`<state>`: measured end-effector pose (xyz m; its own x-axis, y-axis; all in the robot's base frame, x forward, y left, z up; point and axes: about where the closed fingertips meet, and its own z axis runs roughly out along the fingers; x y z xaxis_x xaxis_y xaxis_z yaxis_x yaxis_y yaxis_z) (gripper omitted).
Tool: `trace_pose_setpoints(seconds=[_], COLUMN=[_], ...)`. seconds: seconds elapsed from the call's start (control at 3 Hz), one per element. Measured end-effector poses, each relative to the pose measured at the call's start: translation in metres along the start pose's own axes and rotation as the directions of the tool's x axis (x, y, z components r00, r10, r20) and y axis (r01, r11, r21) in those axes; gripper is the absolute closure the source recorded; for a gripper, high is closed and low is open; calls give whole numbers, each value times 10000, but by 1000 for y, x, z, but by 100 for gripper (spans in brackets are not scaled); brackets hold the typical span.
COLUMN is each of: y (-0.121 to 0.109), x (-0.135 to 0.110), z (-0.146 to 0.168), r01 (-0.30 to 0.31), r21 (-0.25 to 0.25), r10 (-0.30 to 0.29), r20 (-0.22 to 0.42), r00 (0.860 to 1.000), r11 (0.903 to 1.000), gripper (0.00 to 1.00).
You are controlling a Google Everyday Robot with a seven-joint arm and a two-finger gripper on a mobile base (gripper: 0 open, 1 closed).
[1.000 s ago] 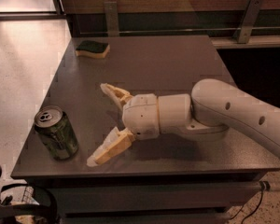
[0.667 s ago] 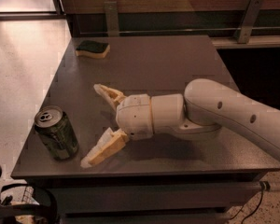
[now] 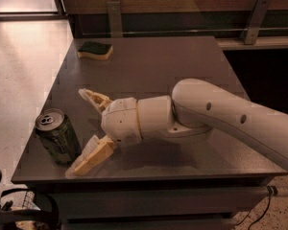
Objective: Move green can near sponge
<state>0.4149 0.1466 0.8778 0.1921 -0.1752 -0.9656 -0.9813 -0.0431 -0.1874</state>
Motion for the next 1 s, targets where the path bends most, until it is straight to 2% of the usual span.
trace_pose_setpoints(seconds=[0.33,0.67,1.0], y=[7,12,12], x=[-3,-1,-2], z=[18,35,34], r01=[14,45,66], r21=[-372,-777,-758], r10=[-22,-70,-90], r20=[-200,-319,-312], r00=[9998,9995,9995], r11=[9993,9970,9971], gripper=[0,20,44])
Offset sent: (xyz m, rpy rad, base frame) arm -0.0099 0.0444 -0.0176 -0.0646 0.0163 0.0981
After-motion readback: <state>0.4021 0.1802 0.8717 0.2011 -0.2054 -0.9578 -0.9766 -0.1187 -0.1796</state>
